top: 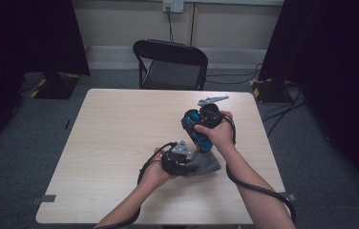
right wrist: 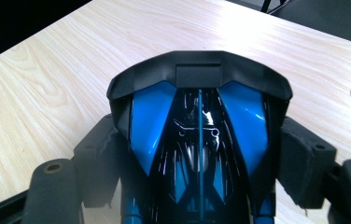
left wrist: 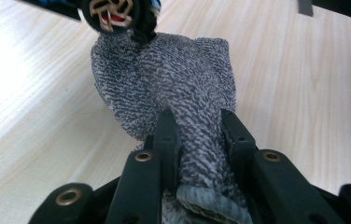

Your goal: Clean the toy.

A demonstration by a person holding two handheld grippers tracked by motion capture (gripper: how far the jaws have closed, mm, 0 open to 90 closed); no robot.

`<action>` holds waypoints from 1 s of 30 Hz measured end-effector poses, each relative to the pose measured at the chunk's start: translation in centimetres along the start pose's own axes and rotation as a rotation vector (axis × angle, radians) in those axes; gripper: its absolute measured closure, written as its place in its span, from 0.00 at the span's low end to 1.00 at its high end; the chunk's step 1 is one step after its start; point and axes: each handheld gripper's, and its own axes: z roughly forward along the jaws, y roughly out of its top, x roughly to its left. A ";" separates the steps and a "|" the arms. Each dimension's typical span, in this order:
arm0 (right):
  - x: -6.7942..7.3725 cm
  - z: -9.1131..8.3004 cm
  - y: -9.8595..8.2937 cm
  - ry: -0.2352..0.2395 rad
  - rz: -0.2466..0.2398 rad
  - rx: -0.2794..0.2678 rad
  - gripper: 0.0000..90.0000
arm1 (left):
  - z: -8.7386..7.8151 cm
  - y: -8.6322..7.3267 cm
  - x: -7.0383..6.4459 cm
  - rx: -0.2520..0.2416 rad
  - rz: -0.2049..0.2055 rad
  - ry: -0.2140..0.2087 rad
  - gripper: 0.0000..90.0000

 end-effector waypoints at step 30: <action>-6.6 -3.1 -5.5 -0.114 0.084 0.076 0.29 | -7.3 -3.7 4.3 -0.031 -0.101 0.164 0.80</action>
